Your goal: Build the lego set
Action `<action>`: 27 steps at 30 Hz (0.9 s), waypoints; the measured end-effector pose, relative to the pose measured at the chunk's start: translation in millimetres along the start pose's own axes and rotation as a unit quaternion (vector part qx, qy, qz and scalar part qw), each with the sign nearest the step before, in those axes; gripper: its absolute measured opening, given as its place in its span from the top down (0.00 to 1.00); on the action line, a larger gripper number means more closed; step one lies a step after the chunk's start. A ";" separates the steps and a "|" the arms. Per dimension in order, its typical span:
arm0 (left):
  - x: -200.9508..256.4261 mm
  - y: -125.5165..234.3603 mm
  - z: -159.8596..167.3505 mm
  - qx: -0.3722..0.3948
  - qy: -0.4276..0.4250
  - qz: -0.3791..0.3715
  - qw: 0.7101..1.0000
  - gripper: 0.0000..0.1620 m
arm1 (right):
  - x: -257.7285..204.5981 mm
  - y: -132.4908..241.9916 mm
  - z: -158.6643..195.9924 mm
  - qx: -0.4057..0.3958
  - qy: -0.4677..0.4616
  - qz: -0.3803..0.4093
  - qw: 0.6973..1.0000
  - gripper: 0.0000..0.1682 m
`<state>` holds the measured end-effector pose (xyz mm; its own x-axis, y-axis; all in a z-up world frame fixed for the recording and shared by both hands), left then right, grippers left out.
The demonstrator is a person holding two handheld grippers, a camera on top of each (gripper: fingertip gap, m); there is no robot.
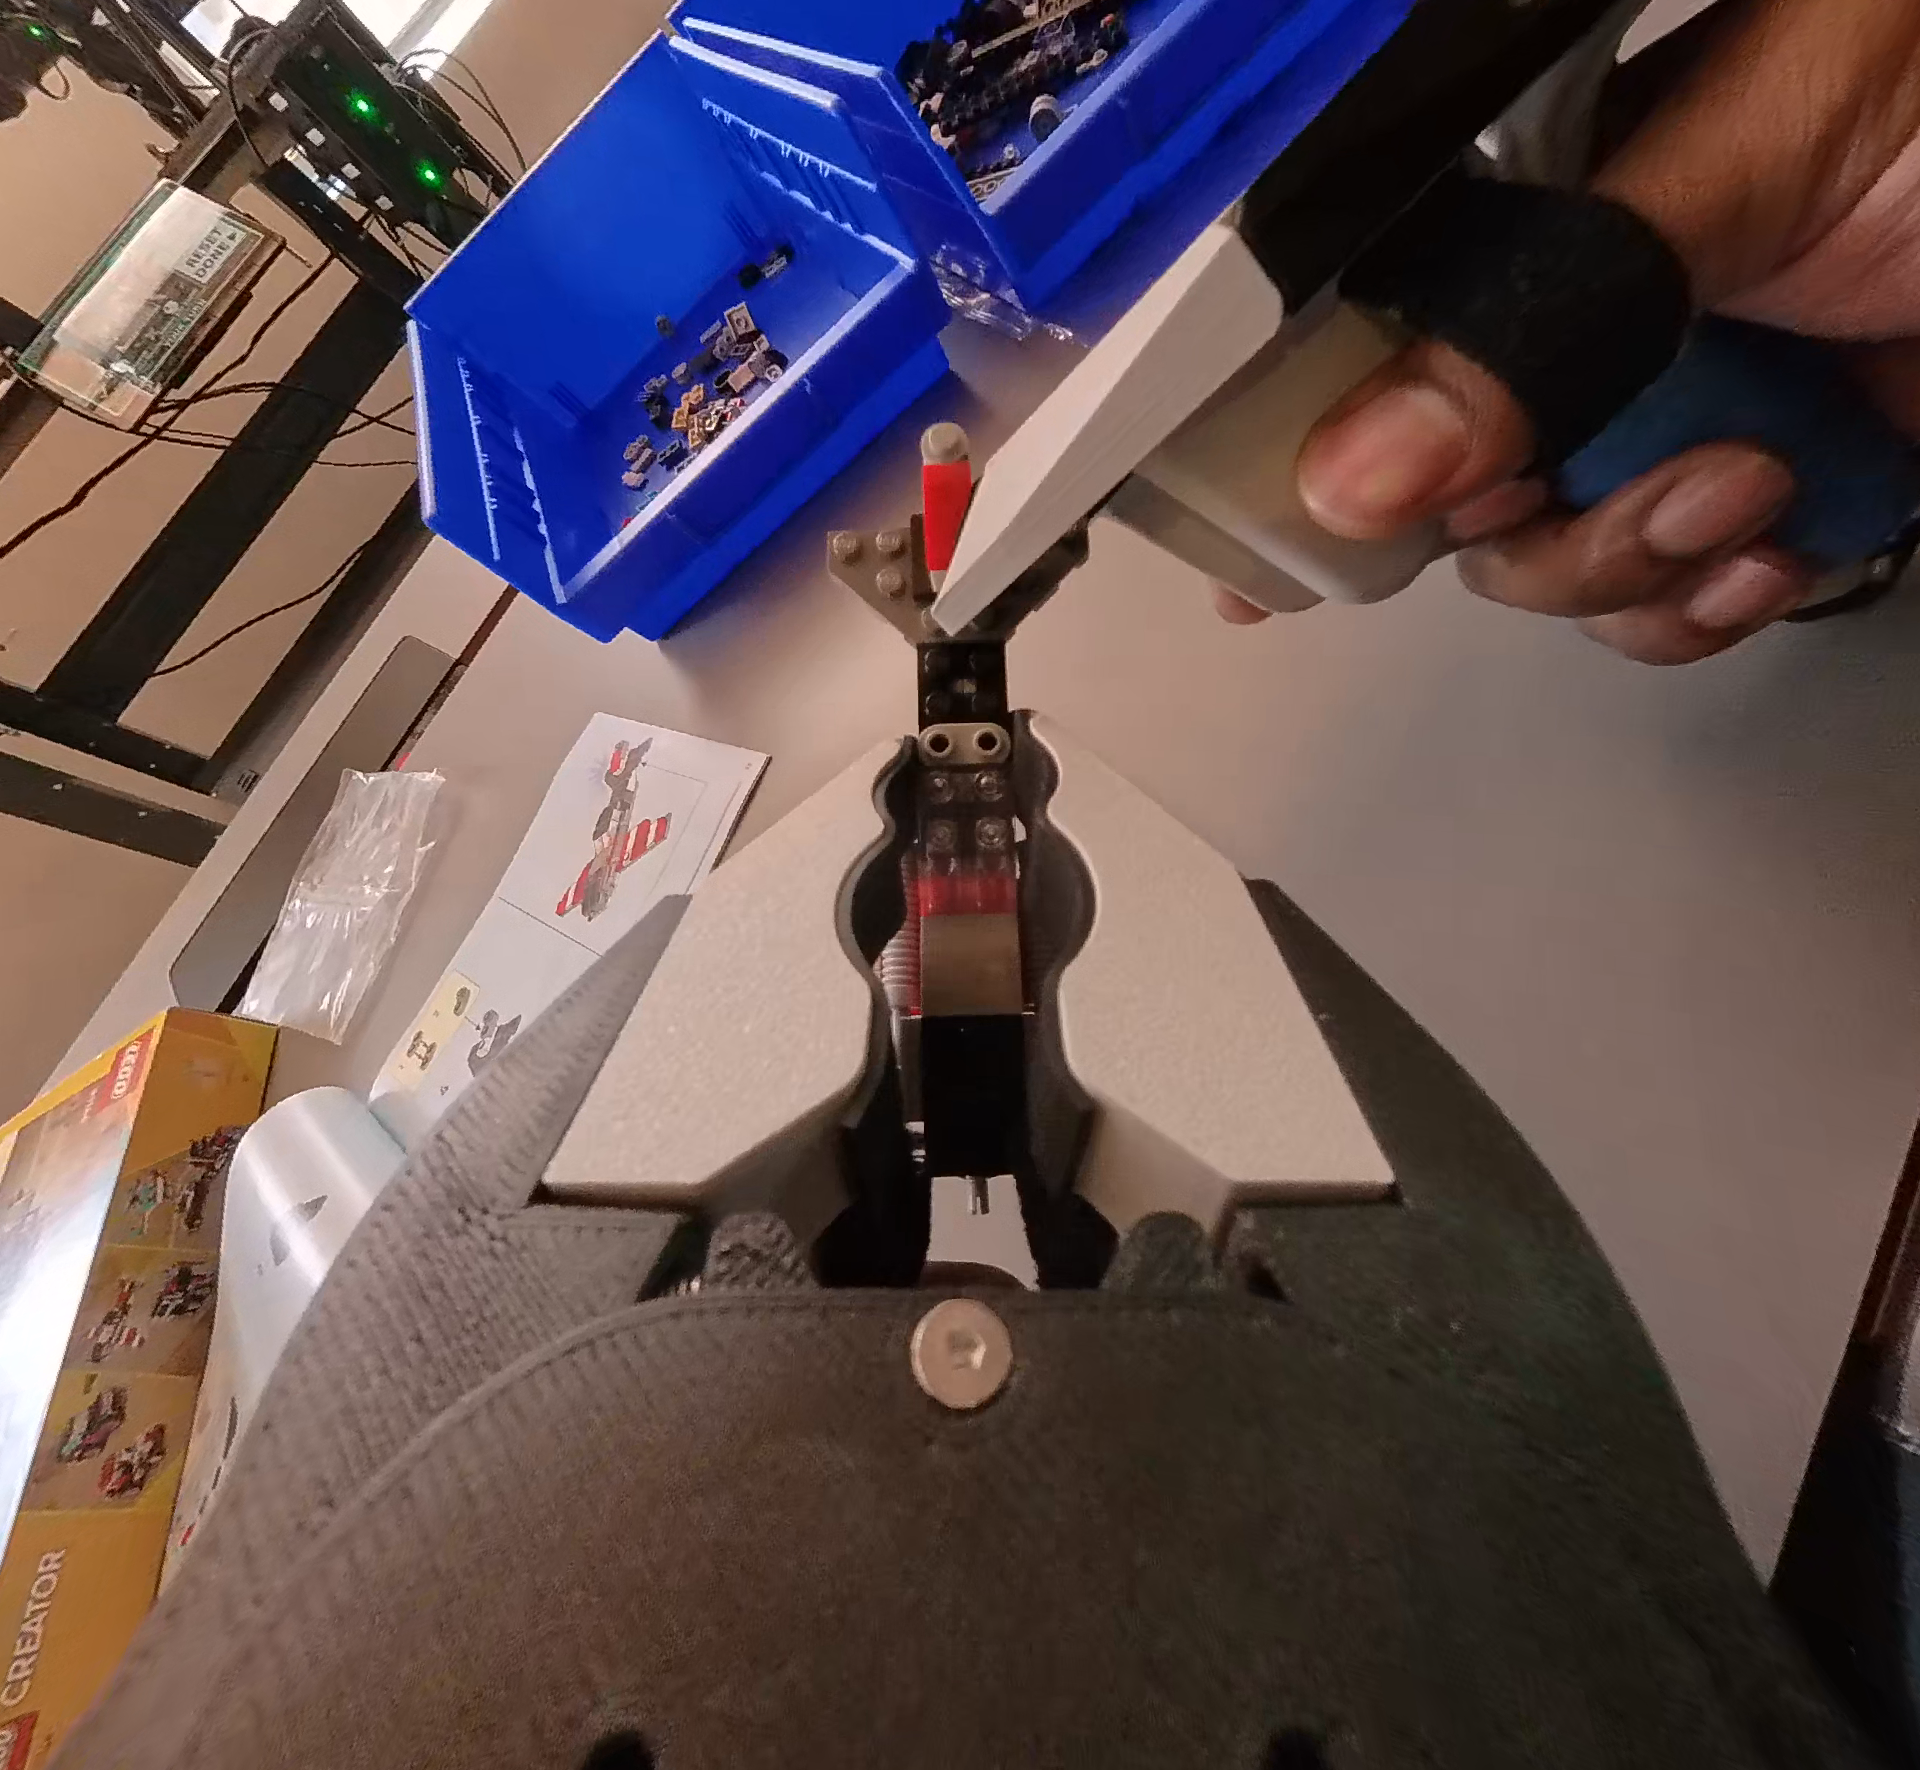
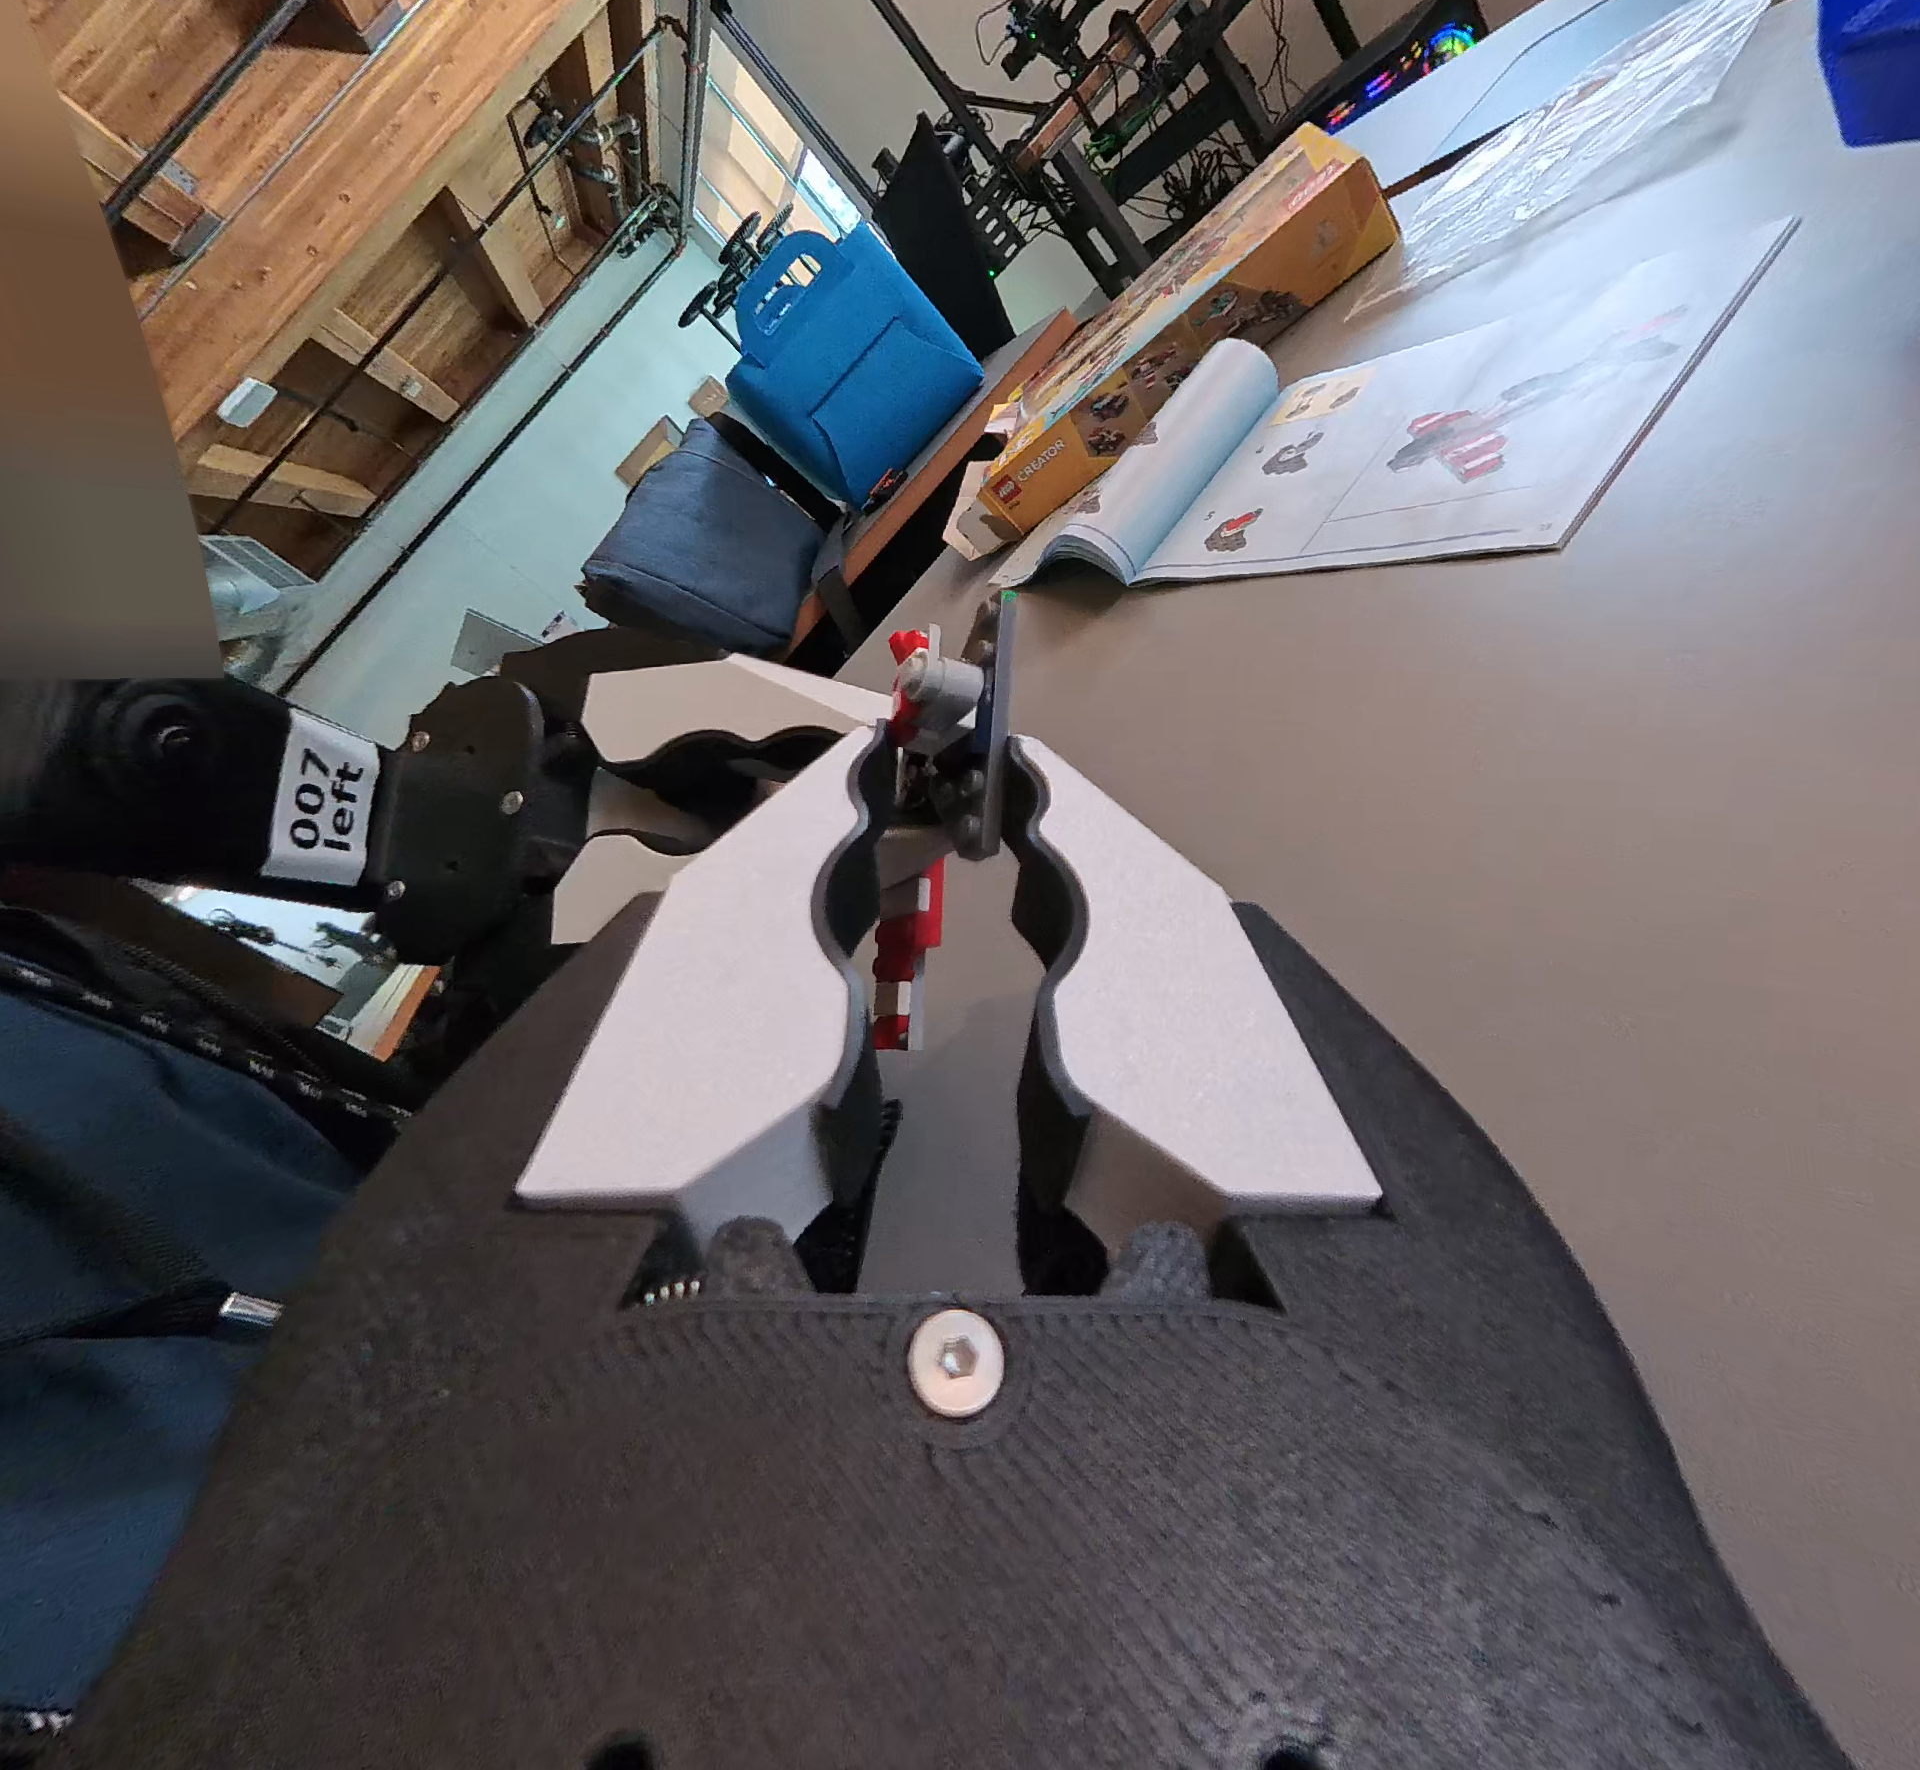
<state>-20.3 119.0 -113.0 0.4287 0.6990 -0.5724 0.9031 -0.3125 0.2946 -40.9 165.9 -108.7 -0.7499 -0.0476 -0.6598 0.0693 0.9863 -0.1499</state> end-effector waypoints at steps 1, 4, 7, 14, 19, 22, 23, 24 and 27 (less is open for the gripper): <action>0.0 0.1 -0.3 0.001 0.000 0.000 1.000 0.91 | -0.4 0.1 -0.3 0.000 0.004 0.000 1.000 0.88; -0.5 0.6 -1.7 0.004 -0.001 -0.003 1.000 0.91 | -1.6 0.1 -1.1 0.001 0.014 0.000 1.000 0.88; -0.7 1.0 -2.1 0.006 -0.004 -0.003 1.000 0.91 | -2.0 0.2 -0.9 0.000 0.018 0.002 1.000 0.88; -0.5 1.5 -2.4 0.008 0.002 -0.001 1.000 0.91 | -2.8 0.1 -1.4 -0.009 0.028 0.006 1.000 0.88; -0.1 0.9 -0.7 0.005 0.008 0.003 1.000 0.91 | -1.4 -0.2 -0.3 -0.016 0.030 0.011 0.999 0.89; 0.0 0.8 0.3 0.004 0.012 0.005 1.000 0.92 | -0.8 -0.6 0.4 -0.019 0.031 0.014 0.999 0.89; 0.0 0.8 0.8 0.004 0.013 0.005 1.000 0.91 | -0.4 -0.7 0.7 -0.020 0.030 0.015 0.999 0.89; 0.1 0.6 1.6 0.002 0.014 0.007 1.000 0.91 | 0.1 -1.0 1.2 -0.021 0.027 0.016 0.999 0.89; 0.1 -1.1 4.8 -0.004 0.032 0.017 0.999 0.91 | 2.2 -2.8 1.4 -0.015 0.011 0.025 1.000 0.88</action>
Point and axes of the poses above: each gripper's, where its closed fingertips meet, y back along the fingers, z out of its underside, x = y × z across the jaws, the point moved 3 cm from there along y, back along the fingers, and after that the axes turned 15 degrees about -z, right-handed, at the moved point
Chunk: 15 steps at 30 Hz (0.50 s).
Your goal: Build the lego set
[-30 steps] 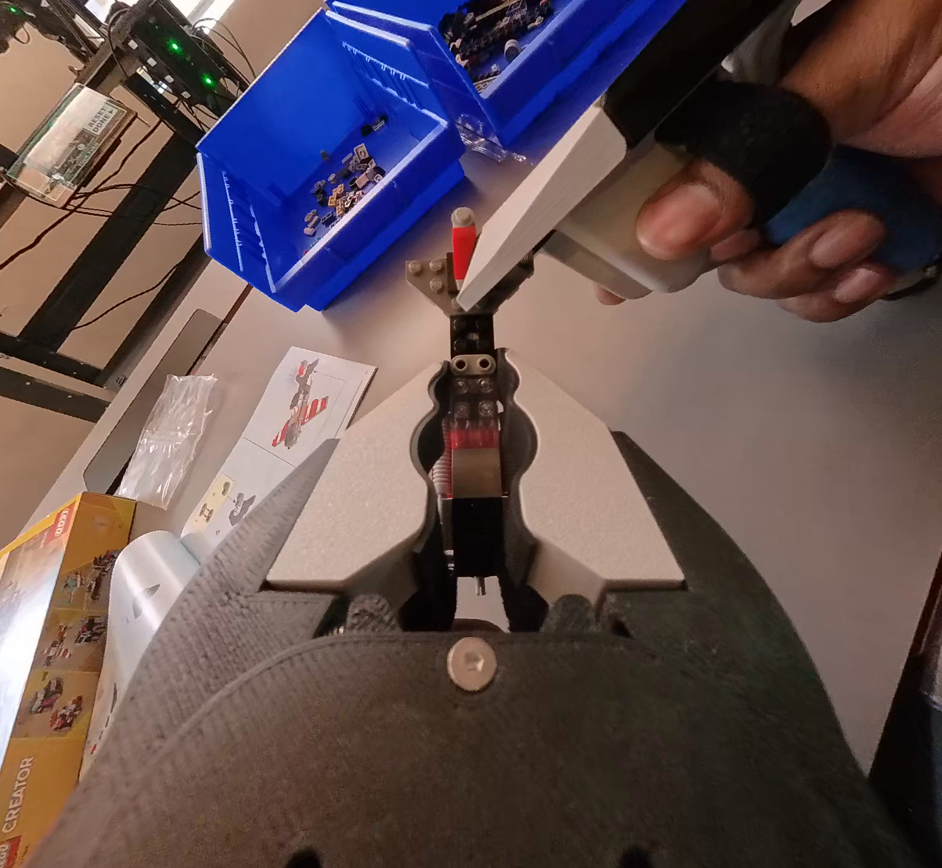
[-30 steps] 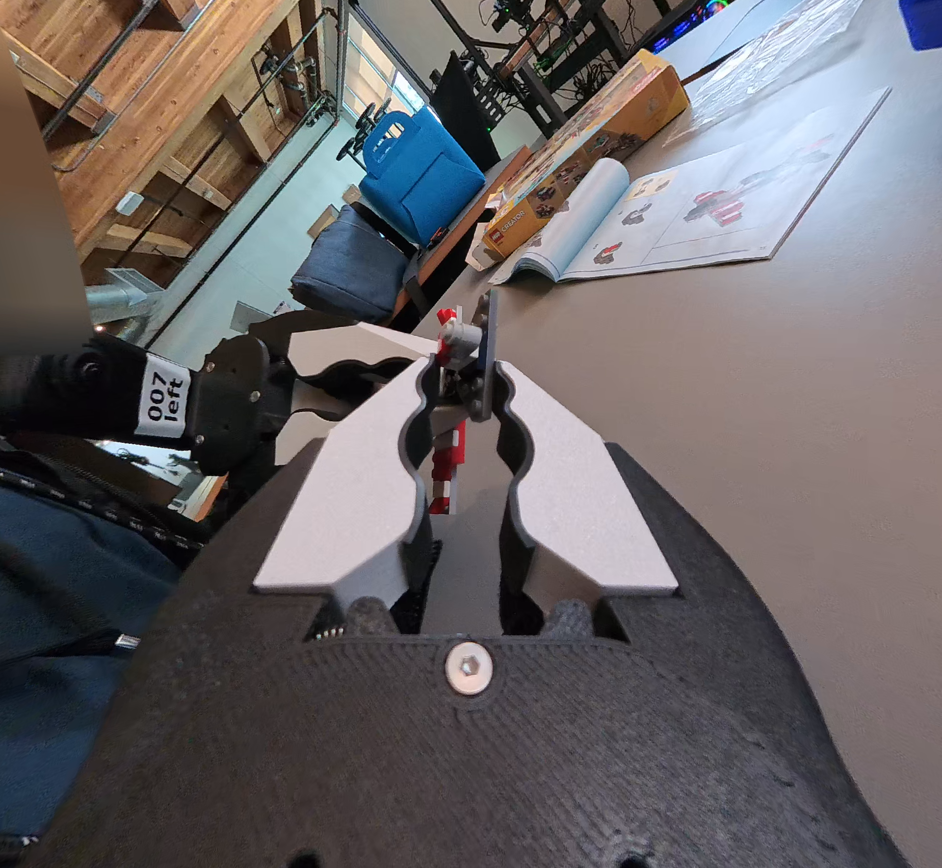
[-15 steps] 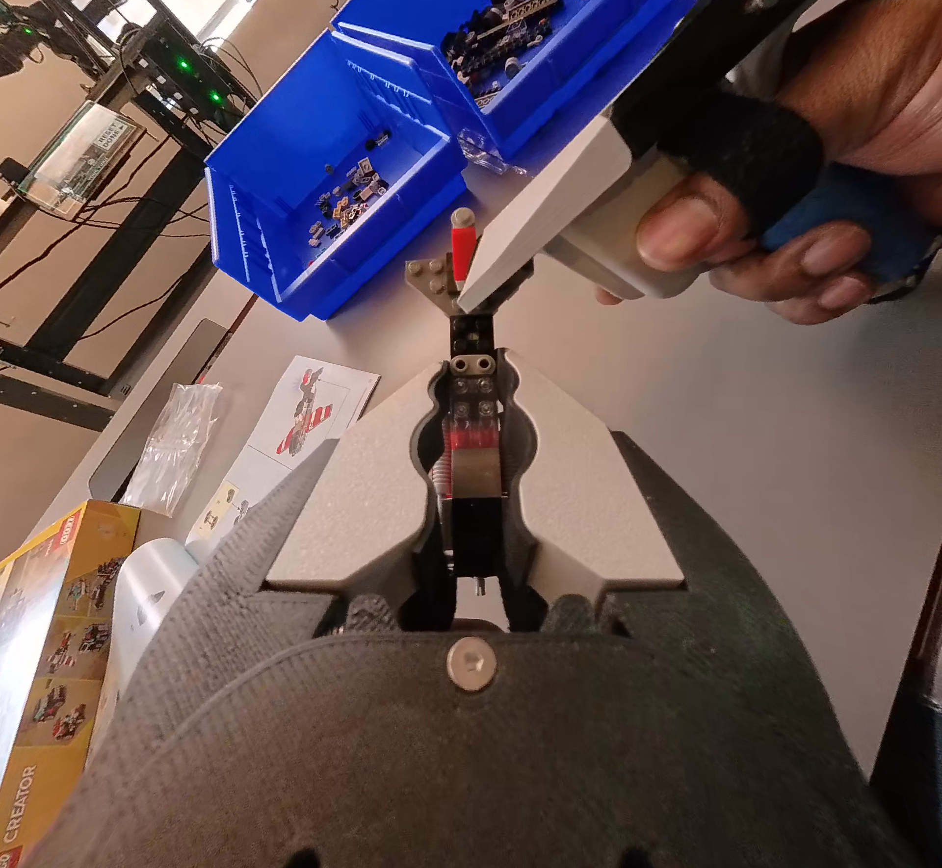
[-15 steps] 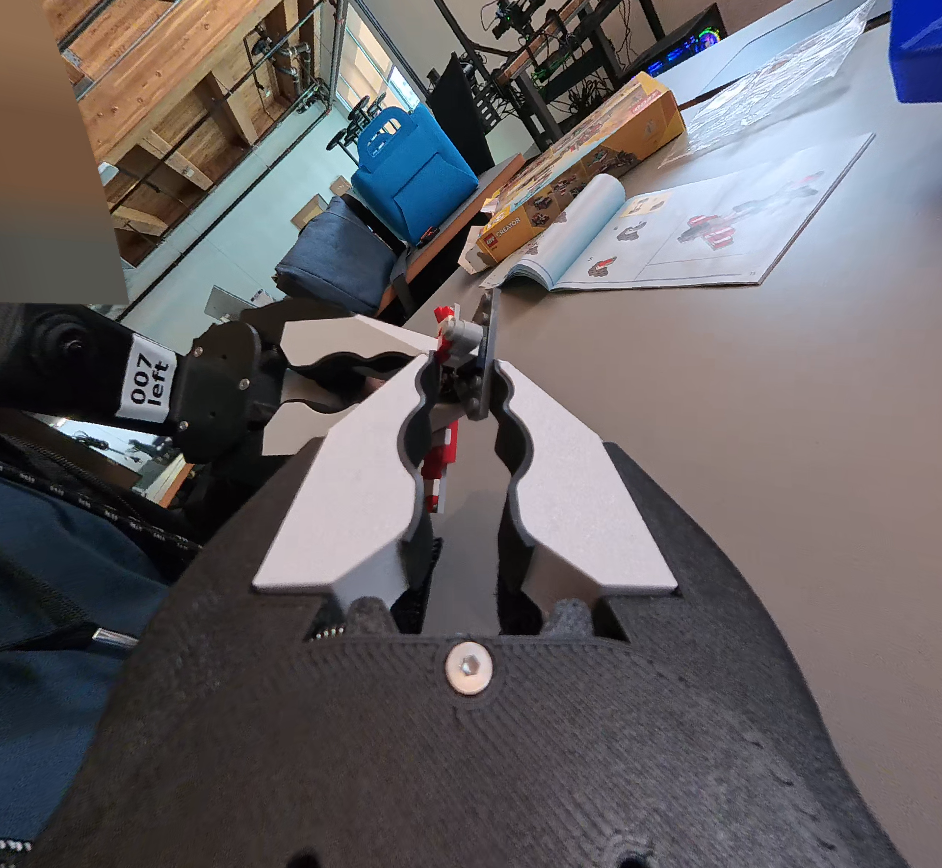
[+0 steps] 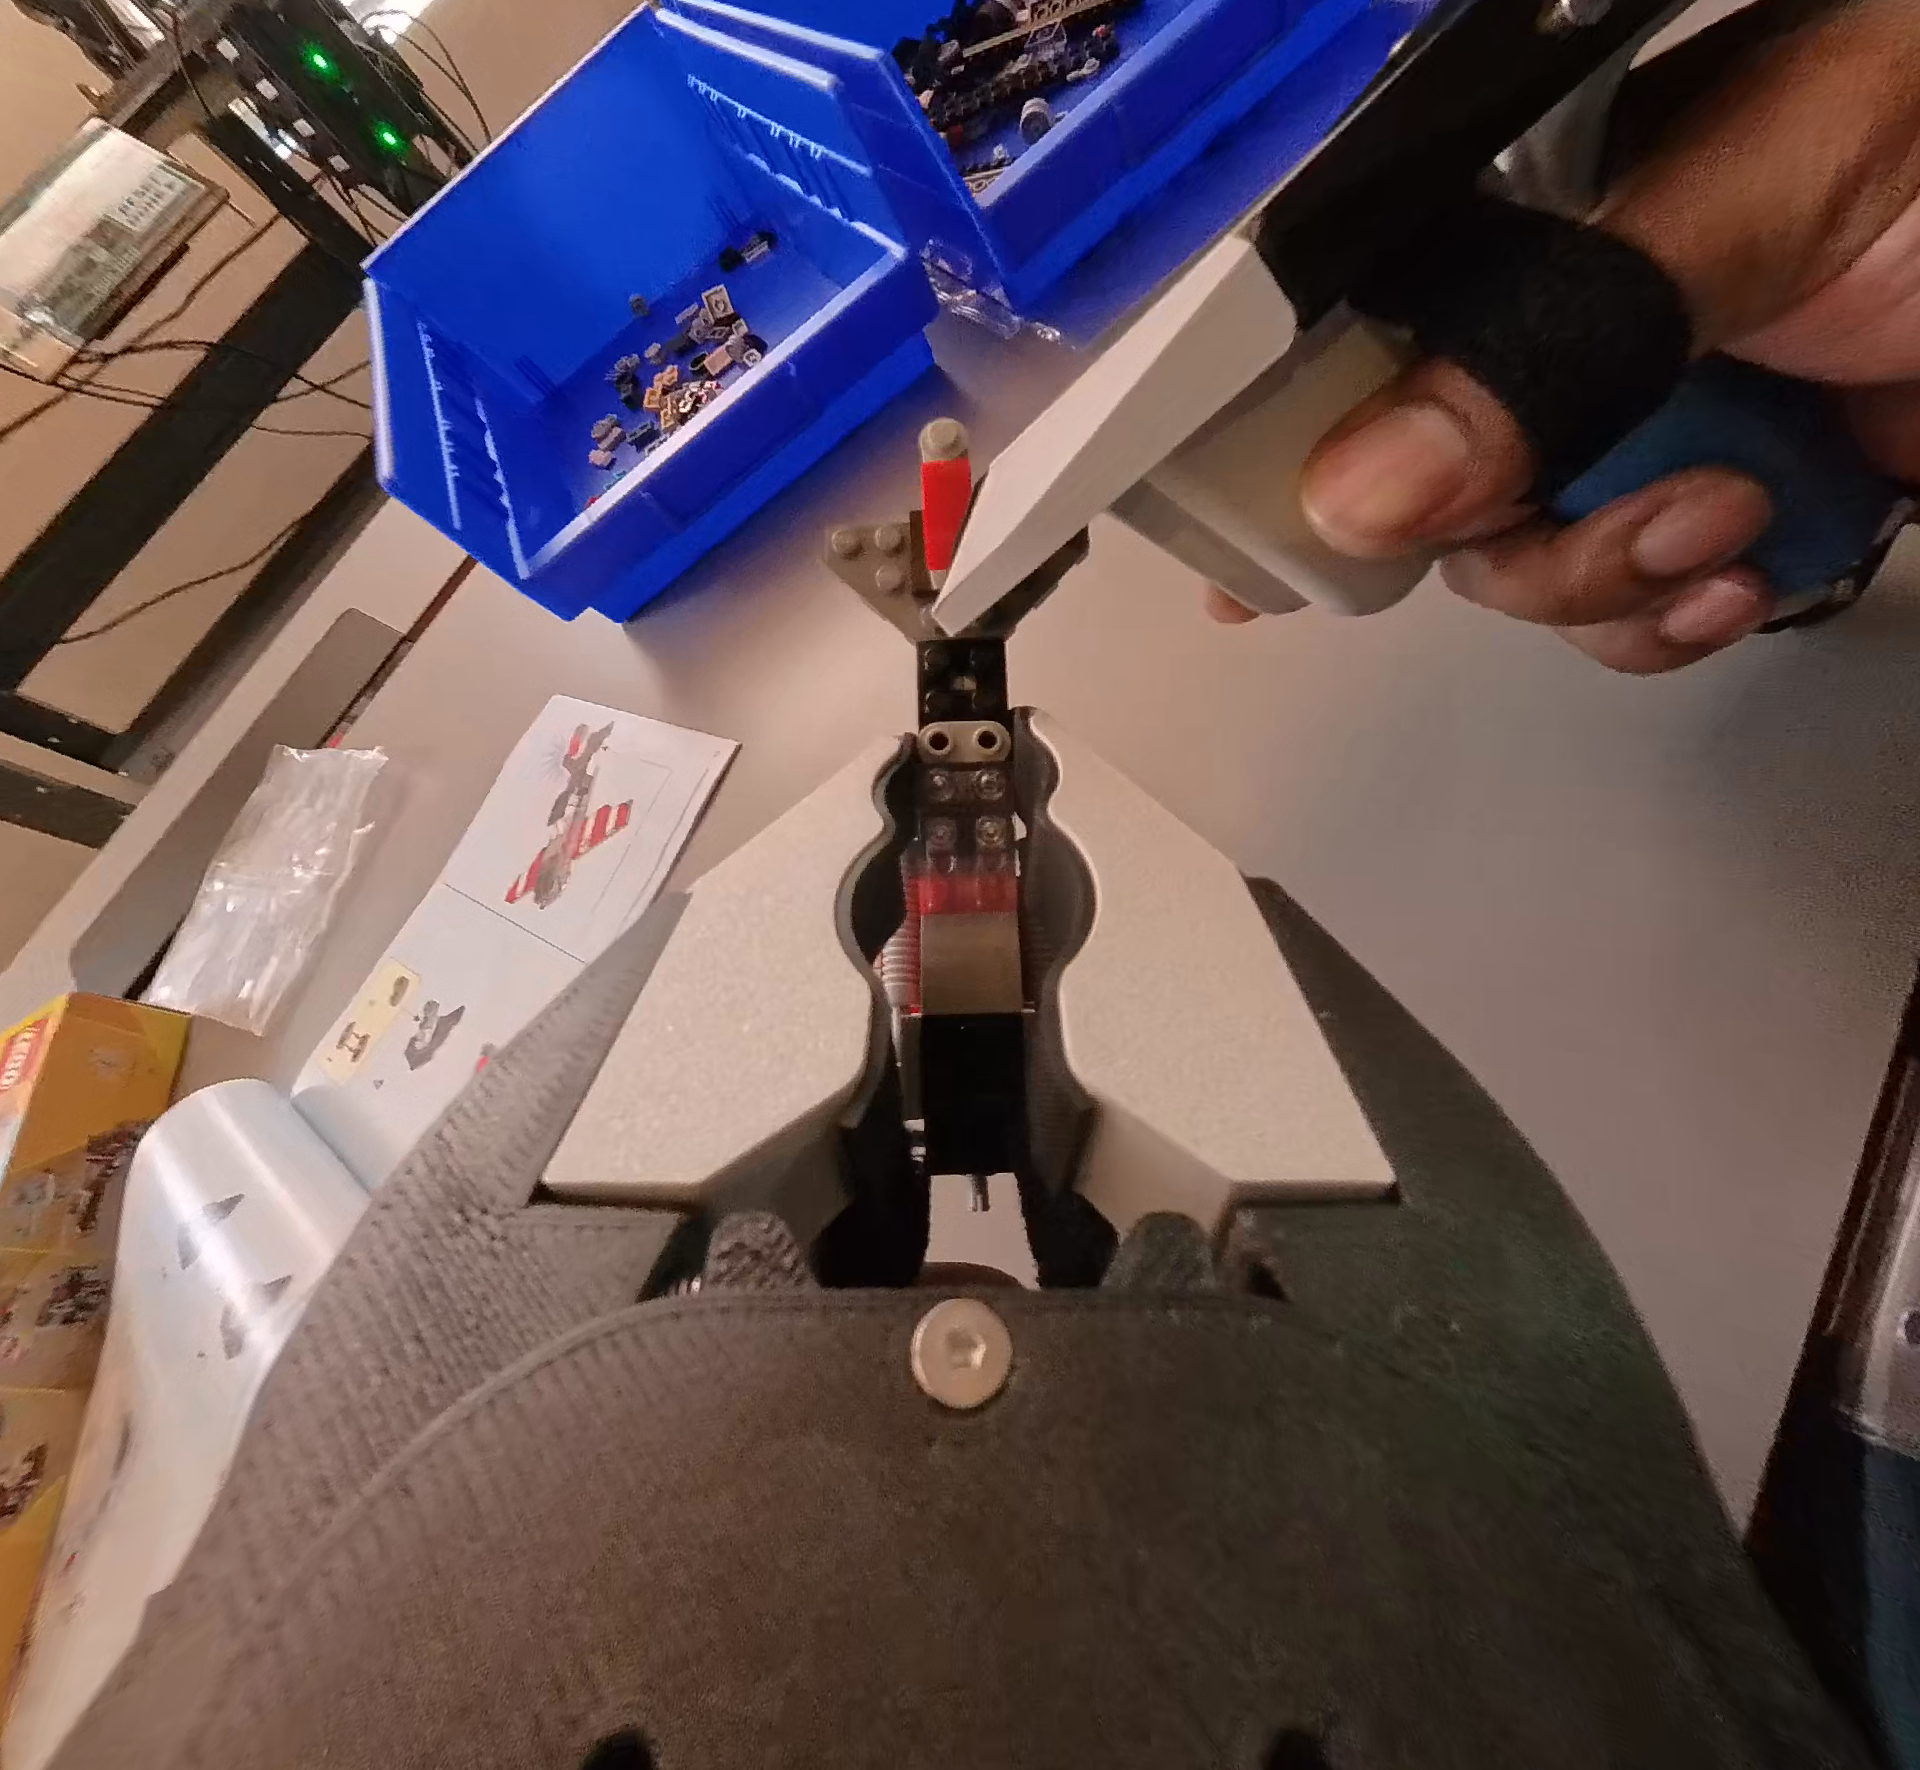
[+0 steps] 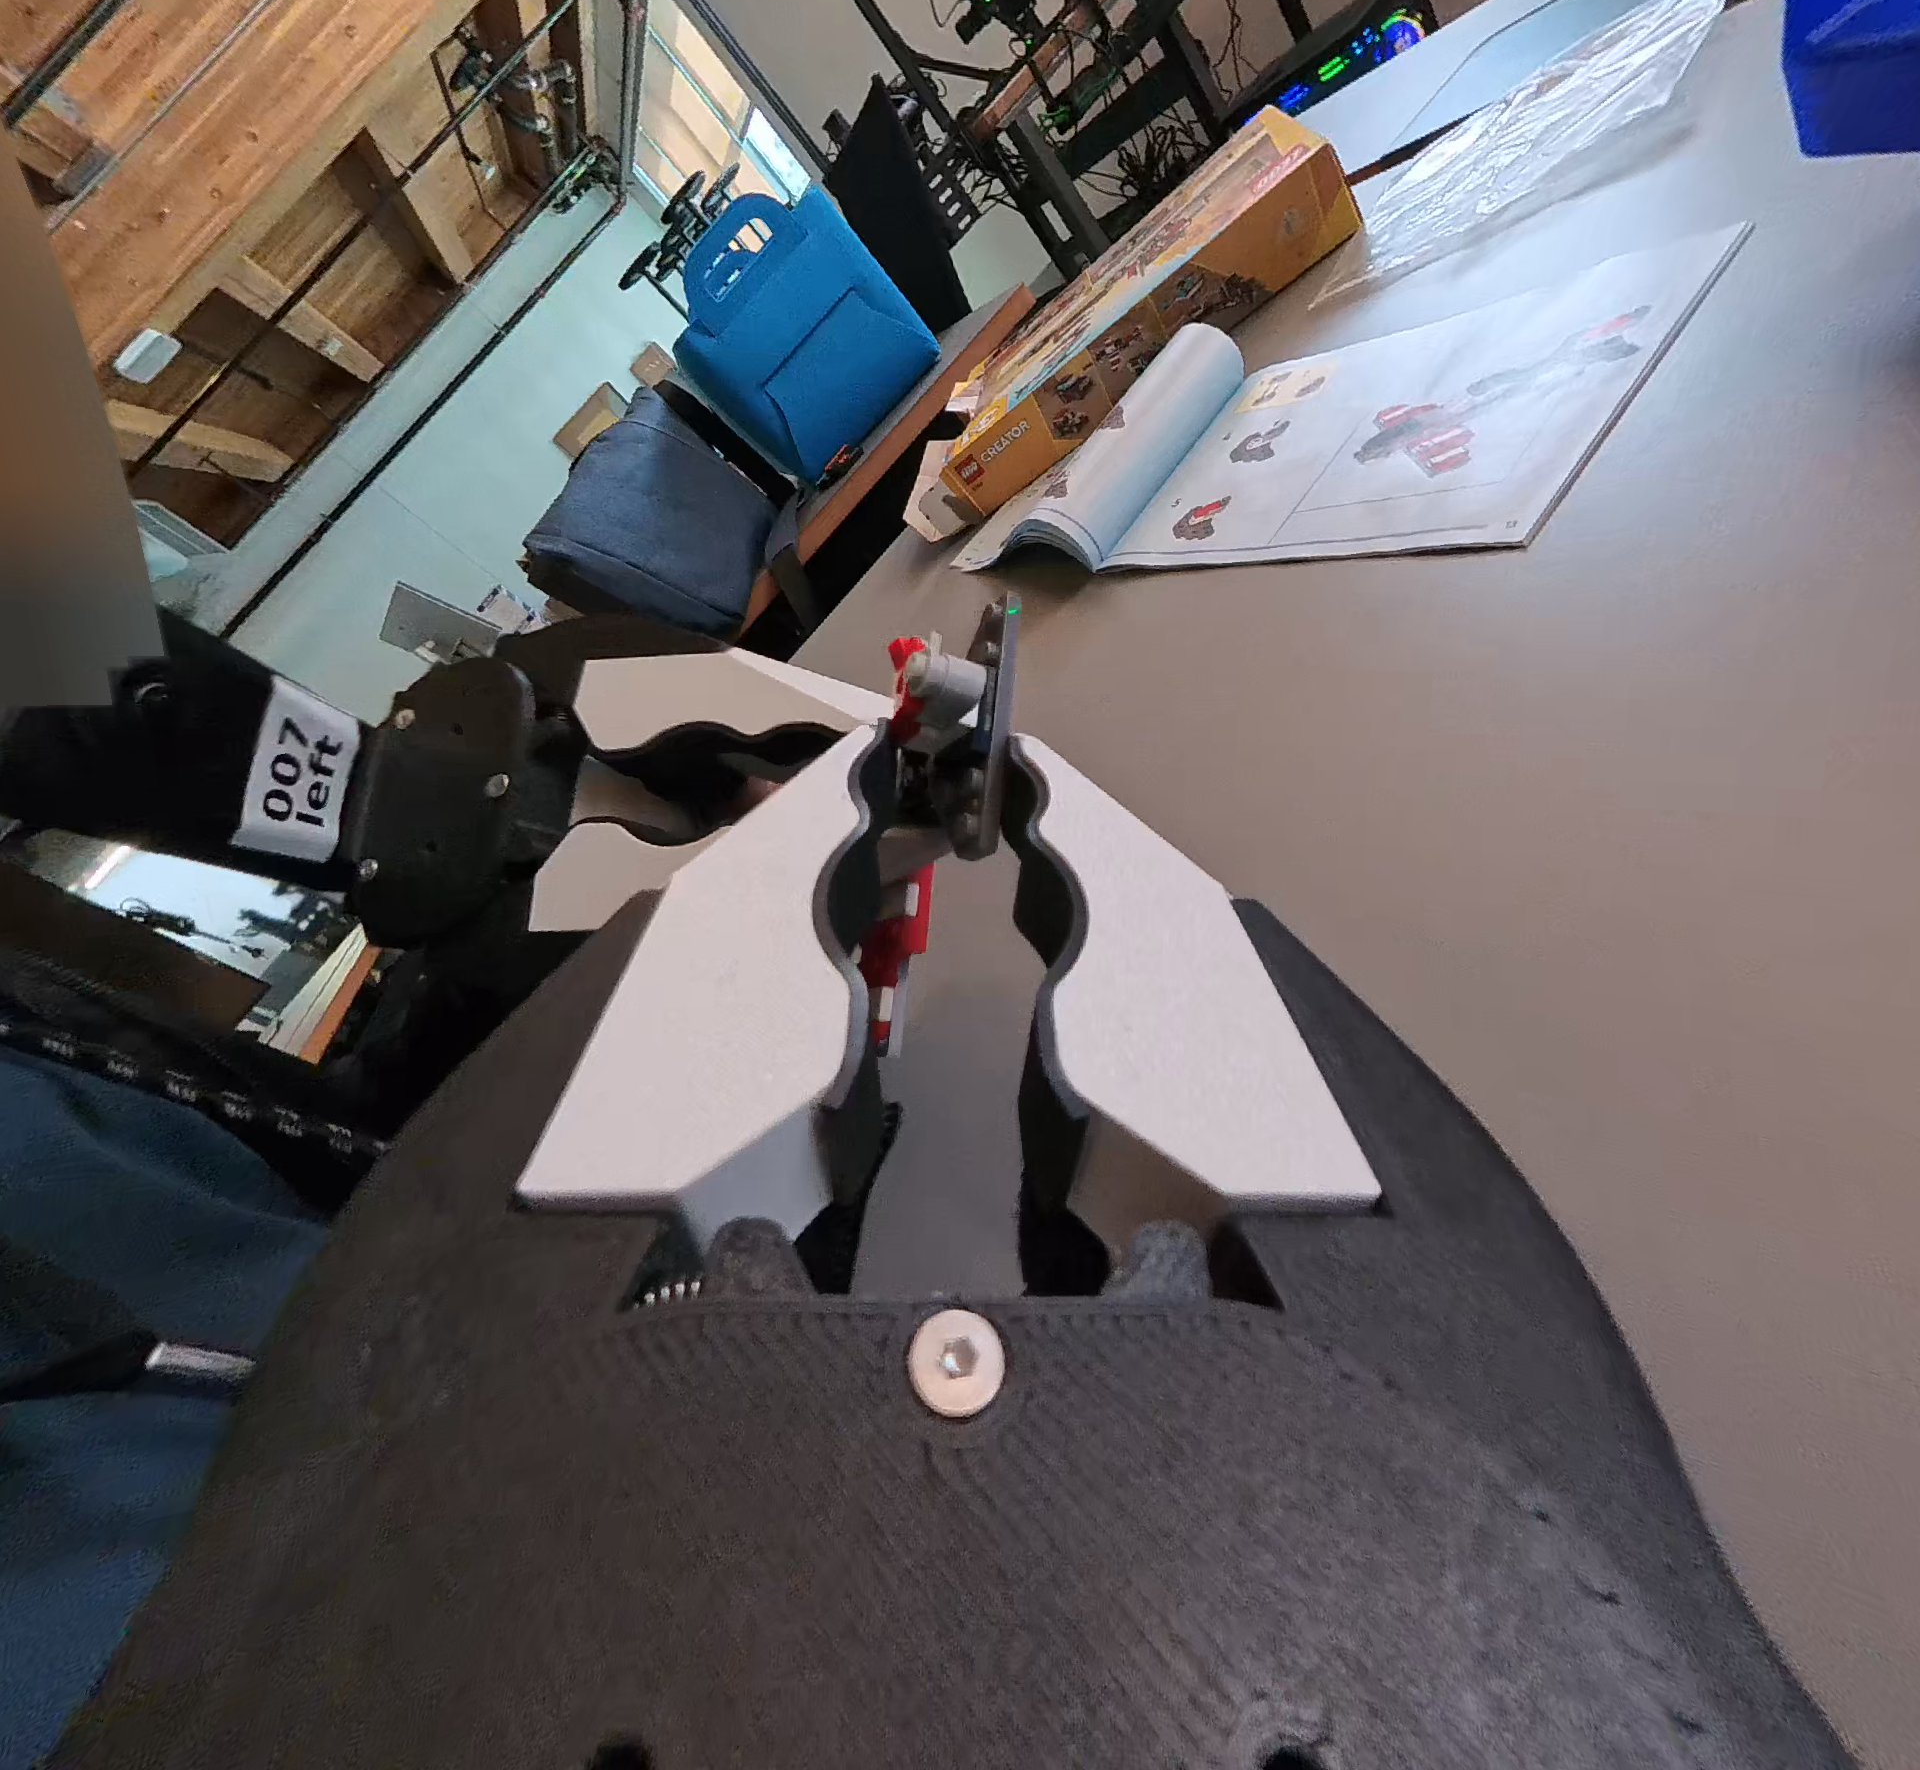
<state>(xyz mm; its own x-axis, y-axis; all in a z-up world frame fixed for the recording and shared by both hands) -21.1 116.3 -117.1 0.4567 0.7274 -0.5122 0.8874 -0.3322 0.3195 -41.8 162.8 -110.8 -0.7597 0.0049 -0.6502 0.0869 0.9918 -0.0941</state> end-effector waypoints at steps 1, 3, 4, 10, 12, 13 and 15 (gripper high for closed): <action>-0.3 -0.5 0.8 -0.002 0.010 0.006 1.000 0.91 | 0.6 -0.5 -0.3 0.001 -0.004 0.000 1.000 0.88; -0.8 -1.8 1.9 -0.007 0.032 0.018 0.999 0.91 | 1.5 -1.2 -1.2 0.002 -0.010 -0.003 1.000 0.88; -0.8 -2.2 2.0 -0.008 0.041 0.023 0.999 0.91 | 1.8 -1.5 -1.3 0.001 -0.012 -0.005 1.000 0.88; -0.4 -4.1 6.6 -0.021 0.068 0.038 0.997 0.90 | 2.6 -1.6 0.8 0.001 -0.030 -0.011 0.999 0.84; -1.2 -4.1 8.7 -0.025 0.086 0.048 0.995 0.90 | 2.7 -0.6 0.2 0.004 -0.033 -0.014 0.999 0.82; -2.5 -4.0 9.7 -0.026 0.100 0.055 0.993 0.90 | 2.5 0.2 -0.4 0.005 -0.033 -0.016 0.999 0.82; -7.6 -3.5 11.9 -0.030 0.139 0.074 0.987 0.90 | 2.1 1.7 -1.6 0.007 -0.033 -0.021 0.999 0.81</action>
<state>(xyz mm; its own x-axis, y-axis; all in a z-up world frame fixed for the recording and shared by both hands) -26.9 104.7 -123.8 0.5386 0.8133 -0.2200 0.8031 -0.4166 0.4260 -44.3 164.7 -111.2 -0.7186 -0.0459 -0.6939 0.0647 0.9891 -0.1324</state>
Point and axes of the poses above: each gripper's, where its closed fingertips meet, y back along the fingers, z out of its underside, x = y × z across the jaws, the point moved 3 cm from there along y, back along the fingers, and after that the axes turned 15 degrees about -z, right-handed, at the moved point
